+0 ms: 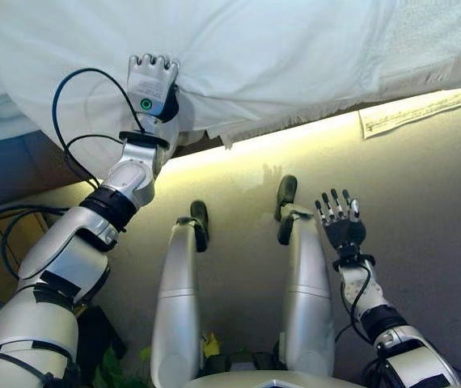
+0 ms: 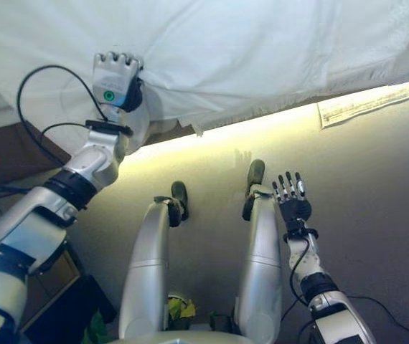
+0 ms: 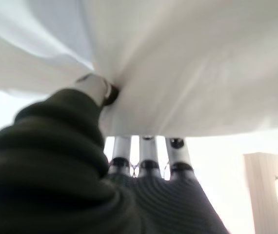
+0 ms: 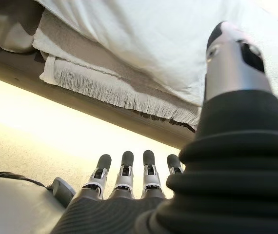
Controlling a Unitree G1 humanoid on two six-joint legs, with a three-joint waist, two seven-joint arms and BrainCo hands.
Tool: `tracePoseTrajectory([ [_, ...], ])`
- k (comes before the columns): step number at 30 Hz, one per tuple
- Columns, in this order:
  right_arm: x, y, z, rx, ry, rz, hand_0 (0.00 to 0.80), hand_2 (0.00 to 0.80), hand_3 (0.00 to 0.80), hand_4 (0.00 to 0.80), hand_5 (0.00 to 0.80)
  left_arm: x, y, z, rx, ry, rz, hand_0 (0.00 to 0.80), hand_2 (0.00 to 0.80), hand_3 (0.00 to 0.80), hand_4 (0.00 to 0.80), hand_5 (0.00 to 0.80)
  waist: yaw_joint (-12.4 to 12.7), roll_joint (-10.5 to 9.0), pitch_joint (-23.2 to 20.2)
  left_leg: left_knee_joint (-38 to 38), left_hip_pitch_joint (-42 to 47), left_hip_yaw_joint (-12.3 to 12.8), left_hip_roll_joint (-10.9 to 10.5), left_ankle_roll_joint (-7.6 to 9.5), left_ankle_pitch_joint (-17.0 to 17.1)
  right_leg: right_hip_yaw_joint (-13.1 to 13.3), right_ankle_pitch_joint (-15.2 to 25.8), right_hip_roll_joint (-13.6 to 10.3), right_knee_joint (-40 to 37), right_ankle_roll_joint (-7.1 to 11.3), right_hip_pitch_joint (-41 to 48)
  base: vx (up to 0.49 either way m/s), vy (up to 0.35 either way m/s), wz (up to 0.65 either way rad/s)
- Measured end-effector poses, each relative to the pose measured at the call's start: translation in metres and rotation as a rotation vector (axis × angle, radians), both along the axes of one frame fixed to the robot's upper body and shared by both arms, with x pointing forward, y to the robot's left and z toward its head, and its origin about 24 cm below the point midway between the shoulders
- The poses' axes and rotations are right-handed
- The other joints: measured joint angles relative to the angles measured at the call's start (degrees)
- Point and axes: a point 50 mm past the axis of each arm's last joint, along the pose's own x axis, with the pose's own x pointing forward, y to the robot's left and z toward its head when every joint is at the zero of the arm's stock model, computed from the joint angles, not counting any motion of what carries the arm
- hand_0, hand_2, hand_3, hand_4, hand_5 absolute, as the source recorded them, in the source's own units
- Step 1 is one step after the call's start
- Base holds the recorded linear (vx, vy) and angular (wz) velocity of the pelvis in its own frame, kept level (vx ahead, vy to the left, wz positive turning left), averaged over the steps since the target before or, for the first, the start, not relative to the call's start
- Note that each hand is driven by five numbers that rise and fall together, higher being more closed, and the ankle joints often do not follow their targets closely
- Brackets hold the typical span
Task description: Make the bed neatly
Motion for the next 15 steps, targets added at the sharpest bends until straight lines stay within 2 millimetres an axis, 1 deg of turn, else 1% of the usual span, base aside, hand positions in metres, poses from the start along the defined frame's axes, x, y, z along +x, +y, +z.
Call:
tracePoseTrajectory([
  [3,-0.003,0.0,-0.003,0.001,0.01,0.004,0.0,0.0,0.0,0.0,0.0,-0.001,0.007,-0.01,-0.01,0.029,0.012,0.8,0.8,0.8,0.8,0.8,0.1,0.42,0.05,-0.2,0.88,-0.61,-0.27,-0.03,0.01,-0.84,-0.36,-0.42,0.14,-0.13,1.24,0.003,0.024,0.13],
  [7,-0.004,0.0,-0.005,0.002,0.015,0.003,0.0,0.0,0.0,0.0,0.0,-0.003,0.015,-0.024,-0.002,0.062,0.019,0.8,0.8,0.8,0.8,0.8,0.54,0.49,0.06,-1.21,2.97,-0.79,-0.51,-0.07,0.04,-1.11,-0.57,-0.83,-0.28,-0.07,3.27,0.023,0.035,0.05],
  [9,-0.008,-0.002,-0.008,0.0,0.029,-0.002,0.0,0.0,0.0,0.0,0.0,-0.005,0.016,-0.032,0.015,0.072,0.0,0.8,0.8,0.8,0.8,0.8,1.29,0.83,0.06,-2.58,4.89,-0.93,-0.6,-0.2,0.25,-1.53,-0.62,-0.91,-1.48,-0.08,5.3,-0.047,0.039,0.06],
  [12,-0.013,-0.004,-0.015,-0.001,0.051,-0.01,0.0,0.0,0.0,0.0,0.0,-0.011,0.024,-0.044,0.01,0.078,-0.004,0.8,0.8,0.8,0.8,0.8,1.32,1.25,0.06,-5.3,7.9,-1.5,-0.85,-0.49,1.25,-2.8,-0.74,-1.19,-3.63,0.1,8.71,0.005,0.04,0.14],
  [15,-0.018,-0.007,-0.02,-0.009,0.057,-0.009,0.0,0.0,0.0,0.0,0.0,-0.016,0.032,-0.053,0.039,0.086,-0.003,0.8,0.8,0.8,0.8,0.8,1.28,1.35,0.02,-8.17,10.18,-1.82,-1.16,-0.79,2.2,-3.95,-0.65,-1.65,-5.33,-0.23,11.06,0.035,0.034,0.15],
])
